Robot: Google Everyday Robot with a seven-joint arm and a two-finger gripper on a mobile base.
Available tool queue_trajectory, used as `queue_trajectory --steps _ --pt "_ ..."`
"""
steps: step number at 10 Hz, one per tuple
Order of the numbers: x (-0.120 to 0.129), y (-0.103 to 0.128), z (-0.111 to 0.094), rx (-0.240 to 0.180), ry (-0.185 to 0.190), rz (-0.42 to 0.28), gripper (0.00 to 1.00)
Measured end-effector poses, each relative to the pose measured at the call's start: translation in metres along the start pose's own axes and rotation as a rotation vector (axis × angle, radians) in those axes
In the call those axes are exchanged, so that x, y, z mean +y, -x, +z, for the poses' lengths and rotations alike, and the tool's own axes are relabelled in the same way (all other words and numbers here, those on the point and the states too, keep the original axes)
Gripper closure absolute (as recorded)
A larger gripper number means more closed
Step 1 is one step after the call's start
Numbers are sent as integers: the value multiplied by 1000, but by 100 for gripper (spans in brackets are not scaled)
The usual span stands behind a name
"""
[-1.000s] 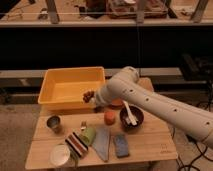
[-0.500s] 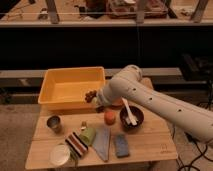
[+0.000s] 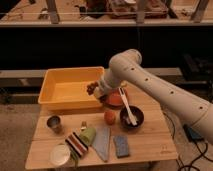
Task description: Place grapes in tray
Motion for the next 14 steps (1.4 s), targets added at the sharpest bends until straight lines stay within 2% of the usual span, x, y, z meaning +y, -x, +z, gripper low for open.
queue_trajectory --steps 2,3,6,8,12,14 --pt "13 -22 -7 -34 23 -23 100" --pt "15 -32 -6 -35 31 -27 100" --pt "11 -59 12 20 59 38 100" --pt "9 -87 42 25 65 58 100" --pt "23 -122 94 34 78 103 100" --pt "22 -137 115 52 68 114 100"
